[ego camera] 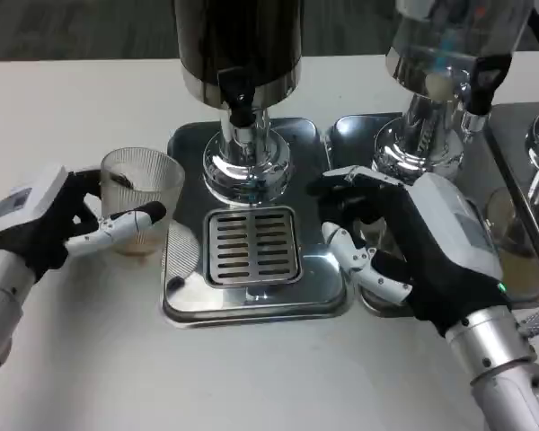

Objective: Grasp the cup under the faucet to collect the drink, then remove the cup.

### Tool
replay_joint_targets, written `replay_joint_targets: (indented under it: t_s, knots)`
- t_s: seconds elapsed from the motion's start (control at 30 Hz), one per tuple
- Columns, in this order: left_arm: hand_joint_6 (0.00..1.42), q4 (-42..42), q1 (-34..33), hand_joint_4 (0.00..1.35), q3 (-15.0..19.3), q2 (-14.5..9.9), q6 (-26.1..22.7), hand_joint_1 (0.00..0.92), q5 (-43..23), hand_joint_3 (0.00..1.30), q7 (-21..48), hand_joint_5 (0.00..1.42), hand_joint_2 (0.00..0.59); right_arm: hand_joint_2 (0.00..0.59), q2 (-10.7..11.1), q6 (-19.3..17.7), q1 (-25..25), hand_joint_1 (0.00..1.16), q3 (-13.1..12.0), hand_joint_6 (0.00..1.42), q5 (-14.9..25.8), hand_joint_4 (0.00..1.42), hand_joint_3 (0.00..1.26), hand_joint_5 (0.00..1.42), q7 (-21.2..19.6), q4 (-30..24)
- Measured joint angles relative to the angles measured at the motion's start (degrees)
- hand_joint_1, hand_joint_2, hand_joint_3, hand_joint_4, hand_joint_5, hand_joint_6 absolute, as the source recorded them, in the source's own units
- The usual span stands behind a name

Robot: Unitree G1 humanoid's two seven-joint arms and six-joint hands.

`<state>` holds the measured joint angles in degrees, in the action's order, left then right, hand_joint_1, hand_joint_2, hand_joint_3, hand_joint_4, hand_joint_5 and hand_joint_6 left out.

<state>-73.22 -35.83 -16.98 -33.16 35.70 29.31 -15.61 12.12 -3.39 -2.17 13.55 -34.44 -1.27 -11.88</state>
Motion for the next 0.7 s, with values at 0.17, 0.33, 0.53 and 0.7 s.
replay_joint_targets:
  t_s: [0.17, 0.33, 0.53, 0.7]
  knots:
    - [0.92, 0.0, 0.7, 0.49, 0.3, 0.0, 0.3, 0.106, -0.2, 0.48, -0.6, 0.72, 0.176, 0.461, 0.0, 0.0, 0.0, 0.38, 0.0, 0.5, 0.1, 0.45, 0.42, 0.52, 0.1, 0.0]
    - [0.95, 0.1, 1.8, 0.51, 0.4, 0.0, 0.8, 0.108, -0.5, 0.48, -1.7, 0.75, 0.184, 0.461, 0.0, 0.0, 0.1, 0.38, 0.0, 0.5, 0.3, 0.45, 0.42, 0.52, 0.2, 0.0]
    - [0.97, 0.2, 2.6, 0.52, 0.4, -0.1, 1.3, 0.11, -0.5, 0.49, -2.6, 0.75, 0.187, 0.461, 0.0, 0.0, 0.1, 0.38, 0.0, 0.5, 0.5, 0.45, 0.41, 0.52, 0.2, 0.0]
    - [0.99, 0.5, 3.9, 0.53, 0.6, -0.3, 2.1, 0.113, -0.6, 0.49, -3.6, 0.77, 0.192, 0.461, 0.0, 0.0, 0.1, 0.38, 0.1, 0.5, 0.5, 0.46, 0.41, 0.52, 0.2, 0.0]
